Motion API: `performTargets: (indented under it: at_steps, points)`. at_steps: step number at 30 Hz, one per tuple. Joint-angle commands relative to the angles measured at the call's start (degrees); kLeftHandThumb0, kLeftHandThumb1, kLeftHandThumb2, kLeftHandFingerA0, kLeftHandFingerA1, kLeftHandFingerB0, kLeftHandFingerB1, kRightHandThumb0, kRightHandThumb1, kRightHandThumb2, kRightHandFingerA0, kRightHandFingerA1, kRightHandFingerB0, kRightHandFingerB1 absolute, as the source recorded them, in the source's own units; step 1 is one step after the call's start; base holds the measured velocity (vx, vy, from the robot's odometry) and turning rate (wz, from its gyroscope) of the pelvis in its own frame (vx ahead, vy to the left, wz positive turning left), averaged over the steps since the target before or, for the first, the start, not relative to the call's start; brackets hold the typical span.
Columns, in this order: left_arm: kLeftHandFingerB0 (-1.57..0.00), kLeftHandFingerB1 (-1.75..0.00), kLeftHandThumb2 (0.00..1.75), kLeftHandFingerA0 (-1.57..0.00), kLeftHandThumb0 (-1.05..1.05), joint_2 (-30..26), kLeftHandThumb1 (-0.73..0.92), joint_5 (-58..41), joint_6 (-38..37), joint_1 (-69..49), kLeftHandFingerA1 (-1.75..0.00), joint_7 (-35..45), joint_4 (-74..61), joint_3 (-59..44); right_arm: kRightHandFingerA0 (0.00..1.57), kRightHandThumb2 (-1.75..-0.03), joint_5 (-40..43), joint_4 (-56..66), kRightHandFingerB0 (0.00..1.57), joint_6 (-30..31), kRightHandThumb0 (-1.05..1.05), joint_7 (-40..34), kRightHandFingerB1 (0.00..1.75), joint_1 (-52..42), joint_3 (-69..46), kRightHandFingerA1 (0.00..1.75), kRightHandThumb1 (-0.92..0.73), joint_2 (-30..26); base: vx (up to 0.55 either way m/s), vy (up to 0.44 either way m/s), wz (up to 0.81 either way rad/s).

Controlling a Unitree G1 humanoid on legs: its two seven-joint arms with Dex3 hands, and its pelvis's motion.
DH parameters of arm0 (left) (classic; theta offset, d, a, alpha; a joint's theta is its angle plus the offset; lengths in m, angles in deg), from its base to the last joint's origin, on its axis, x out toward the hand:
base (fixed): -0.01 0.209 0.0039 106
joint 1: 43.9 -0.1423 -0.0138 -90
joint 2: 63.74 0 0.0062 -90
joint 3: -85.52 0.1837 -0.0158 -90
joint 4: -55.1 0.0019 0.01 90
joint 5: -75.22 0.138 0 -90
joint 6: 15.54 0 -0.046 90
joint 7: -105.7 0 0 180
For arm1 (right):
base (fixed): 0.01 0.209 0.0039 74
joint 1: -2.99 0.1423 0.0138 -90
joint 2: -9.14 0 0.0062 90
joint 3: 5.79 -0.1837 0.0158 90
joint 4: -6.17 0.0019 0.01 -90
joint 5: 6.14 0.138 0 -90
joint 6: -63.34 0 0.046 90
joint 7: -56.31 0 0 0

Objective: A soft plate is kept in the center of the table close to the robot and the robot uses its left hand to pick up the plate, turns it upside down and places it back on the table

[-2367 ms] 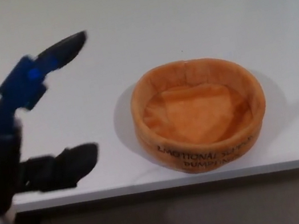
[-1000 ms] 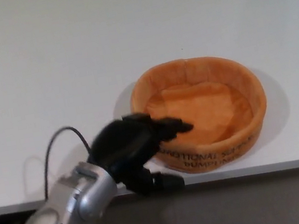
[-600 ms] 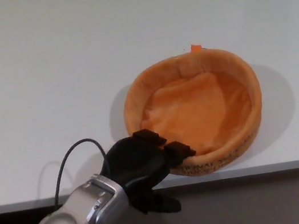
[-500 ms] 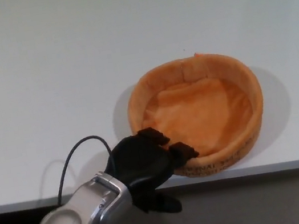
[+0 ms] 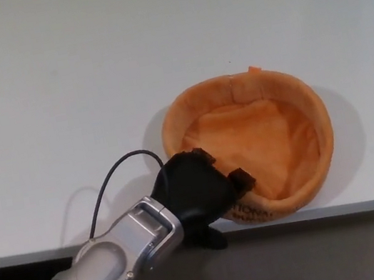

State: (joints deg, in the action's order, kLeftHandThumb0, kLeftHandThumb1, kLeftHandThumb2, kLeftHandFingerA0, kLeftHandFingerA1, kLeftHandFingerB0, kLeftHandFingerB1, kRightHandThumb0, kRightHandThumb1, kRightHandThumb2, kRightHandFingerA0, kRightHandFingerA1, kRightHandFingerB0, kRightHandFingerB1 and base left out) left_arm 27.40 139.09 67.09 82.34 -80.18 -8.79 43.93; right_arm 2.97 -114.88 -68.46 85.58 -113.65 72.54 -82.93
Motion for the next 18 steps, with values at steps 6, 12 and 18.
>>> performTargets:
  at_steps: [6, 12, 18]
  points:
    - [-0.93, -1.48, 0.63, -1.06, -0.38, 0.2, 0.6, 4.1, 3.6, -0.3, -1.71, -5.9, 2.8, 0.4, 0.45, -0.67, 0.0, 0.0, 0.33, -0.5, -0.68, 0.1, 0.31, -0.3, 0.0, 0.43, -0.87, -0.9, 0.0, 0.0, 0.0]
    - [-0.95, -1.18, 0.62, -1.04, -0.42, -1.7, 0.54, 4.1, 2.7, -0.4, -1.6, -3.6, 0.9, 0.1, 0.44, -0.67, -0.3, 0.9, 0.32, -0.5, -0.66, -0.1, 0.31, -1.1, 0.0, 0.45, -0.88, -1.3, 0.0, 0.0, 0.0]
    - [-0.96, -1.14, 0.87, -1.28, -0.4, -2.6, 0.42, 3.0, 1.6, -0.7, -1.39, -3.1, 0.0, -0.4, 0.44, -0.67, -1.0, 0.6, 0.33, -0.4, -0.66, -0.7, 0.31, -0.9, -0.1, 0.44, -0.88, -1.4, 0.0, 0.0, 0.0]
